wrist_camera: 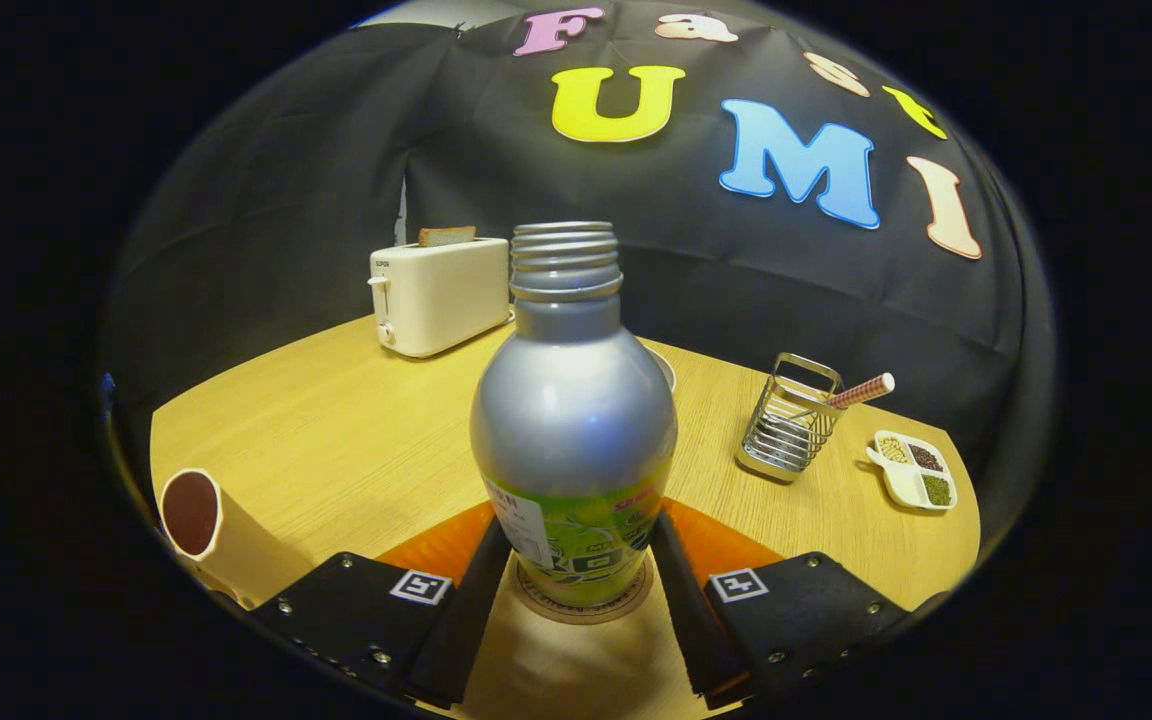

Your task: Take the bottle from table, then pour the juice into the cup, finally place the bottle on the coaster

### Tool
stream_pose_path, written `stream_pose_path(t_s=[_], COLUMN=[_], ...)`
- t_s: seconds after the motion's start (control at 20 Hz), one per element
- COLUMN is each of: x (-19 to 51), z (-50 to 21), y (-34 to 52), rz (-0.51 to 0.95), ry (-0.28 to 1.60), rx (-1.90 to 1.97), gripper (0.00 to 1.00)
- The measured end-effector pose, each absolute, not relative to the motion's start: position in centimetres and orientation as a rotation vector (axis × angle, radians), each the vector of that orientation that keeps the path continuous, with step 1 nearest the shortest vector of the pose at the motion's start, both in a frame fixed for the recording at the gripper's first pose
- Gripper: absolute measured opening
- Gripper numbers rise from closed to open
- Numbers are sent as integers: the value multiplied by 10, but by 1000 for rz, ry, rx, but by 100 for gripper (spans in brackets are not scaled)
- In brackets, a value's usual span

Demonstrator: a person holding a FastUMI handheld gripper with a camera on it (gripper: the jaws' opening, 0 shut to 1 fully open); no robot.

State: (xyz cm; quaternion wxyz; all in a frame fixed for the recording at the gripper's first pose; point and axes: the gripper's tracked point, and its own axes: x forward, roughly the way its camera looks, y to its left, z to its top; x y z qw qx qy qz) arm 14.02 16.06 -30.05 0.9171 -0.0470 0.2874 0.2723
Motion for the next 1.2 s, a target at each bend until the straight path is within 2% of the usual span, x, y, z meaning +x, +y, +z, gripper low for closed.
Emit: stream_pose_path(t_s=[0.35,0.45,0.55,0.85,1.2], x=[144,143,144,131,84], z=[-303,-300,-292,-238,-157], y=[161,160,157,141,111], rz=[550,546,532,470,384], ry=[599,595,579,494,392], rx=[-64,-61,-60,-32,-8], gripper=[80,84,98,98,98])
